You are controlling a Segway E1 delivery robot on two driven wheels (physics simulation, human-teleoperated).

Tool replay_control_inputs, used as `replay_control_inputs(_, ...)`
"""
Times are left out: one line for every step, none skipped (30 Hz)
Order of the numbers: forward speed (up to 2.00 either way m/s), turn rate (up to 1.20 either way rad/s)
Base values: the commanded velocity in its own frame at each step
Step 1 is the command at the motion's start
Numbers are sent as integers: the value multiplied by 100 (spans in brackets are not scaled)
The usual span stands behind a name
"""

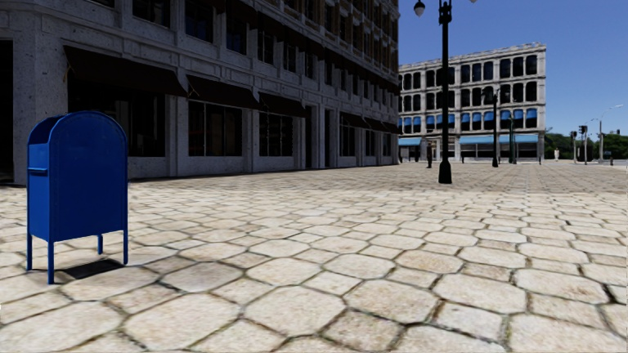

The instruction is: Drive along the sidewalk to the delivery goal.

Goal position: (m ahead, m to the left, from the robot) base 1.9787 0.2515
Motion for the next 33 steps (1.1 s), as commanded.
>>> replay_control_inputs(116,48)
replay_control_inputs(114,42)
replay_control_inputs(114,42)
replay_control_inputs(114,26)
replay_control_inputs(114,21)
replay_control_inputs(113,24)
replay_control_inputs(113,24)
replay_control_inputs(113,24)
replay_control_inputs(112,24)
replay_control_inputs(112,24)
replay_control_inputs(112,24)
replay_control_inputs(112,24)
replay_control_inputs(112,24)
replay_control_inputs(112,25)
replay_control_inputs(112,25)
replay_control_inputs(112,25)
replay_control_inputs(112,25)
replay_control_inputs(112,25)
replay_control_inputs(112,25)
replay_control_inputs(112,25)
replay_control_inputs(112,22)
replay_control_inputs(112,21)
replay_control_inputs(112,21)
replay_control_inputs(112,21)
replay_control_inputs(112,20)
replay_control_inputs(112,20)
replay_control_inputs(112,20)
replay_control_inputs(112,20)
replay_control_inputs(112,21)
replay_control_inputs(112,25)
replay_control_inputs(112,32)
replay_control_inputs(112,32)
replay_control_inputs(112,38)
